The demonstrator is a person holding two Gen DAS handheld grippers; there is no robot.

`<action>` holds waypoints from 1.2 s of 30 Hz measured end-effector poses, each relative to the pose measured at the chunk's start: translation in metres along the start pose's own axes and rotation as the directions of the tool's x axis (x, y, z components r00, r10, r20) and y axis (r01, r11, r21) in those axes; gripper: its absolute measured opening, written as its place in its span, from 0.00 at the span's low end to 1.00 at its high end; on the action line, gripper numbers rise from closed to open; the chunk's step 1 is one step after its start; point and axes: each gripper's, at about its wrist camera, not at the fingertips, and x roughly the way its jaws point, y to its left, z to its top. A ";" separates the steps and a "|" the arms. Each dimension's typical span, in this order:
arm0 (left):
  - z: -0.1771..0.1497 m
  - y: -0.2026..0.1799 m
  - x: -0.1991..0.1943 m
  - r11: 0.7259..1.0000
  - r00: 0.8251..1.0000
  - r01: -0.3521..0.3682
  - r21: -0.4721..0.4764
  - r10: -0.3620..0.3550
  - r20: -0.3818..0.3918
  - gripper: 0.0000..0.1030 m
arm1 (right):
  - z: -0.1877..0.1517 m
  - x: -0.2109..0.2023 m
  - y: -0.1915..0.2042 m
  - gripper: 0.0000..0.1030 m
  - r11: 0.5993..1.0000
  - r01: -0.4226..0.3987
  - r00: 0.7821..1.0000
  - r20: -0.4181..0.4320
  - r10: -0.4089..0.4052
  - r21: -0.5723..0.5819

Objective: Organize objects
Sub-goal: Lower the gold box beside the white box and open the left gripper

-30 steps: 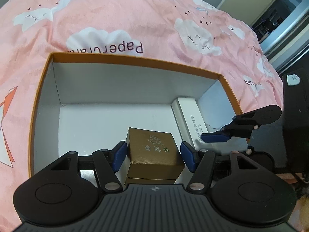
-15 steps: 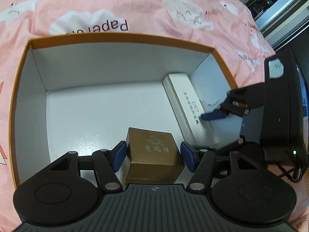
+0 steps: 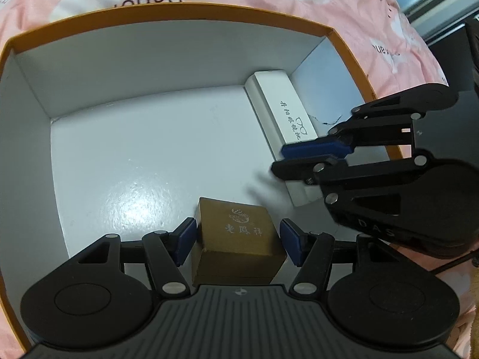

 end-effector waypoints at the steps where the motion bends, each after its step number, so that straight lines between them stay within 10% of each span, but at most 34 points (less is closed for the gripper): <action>1: 0.000 -0.001 0.000 1.000 1.000 -0.001 0.005 0.001 -0.003 0.69 | -0.006 0.007 0.006 0.10 0.999 -0.039 0.999 0.000 0.039 0.029; 12: 0.006 0.004 0.003 0.996 0.997 0.066 0.068 -0.063 -0.041 0.70 | 0.000 0.054 0.013 0.05 0.965 -0.194 0.971 -0.108 0.215 0.179; 24: 0.007 0.013 -0.008 0.991 0.993 0.113 0.070 -0.111 -0.045 0.77 | 0.005 0.061 0.025 0.06 0.986 -0.116 0.981 -0.140 0.132 0.121; 36: 0.002 0.027 -0.031 0.991 0.985 0.134 0.023 -0.136 0.106 0.54 | 0.007 0.042 0.033 0.06 0.984 -0.105 0.991 -0.068 0.116 0.141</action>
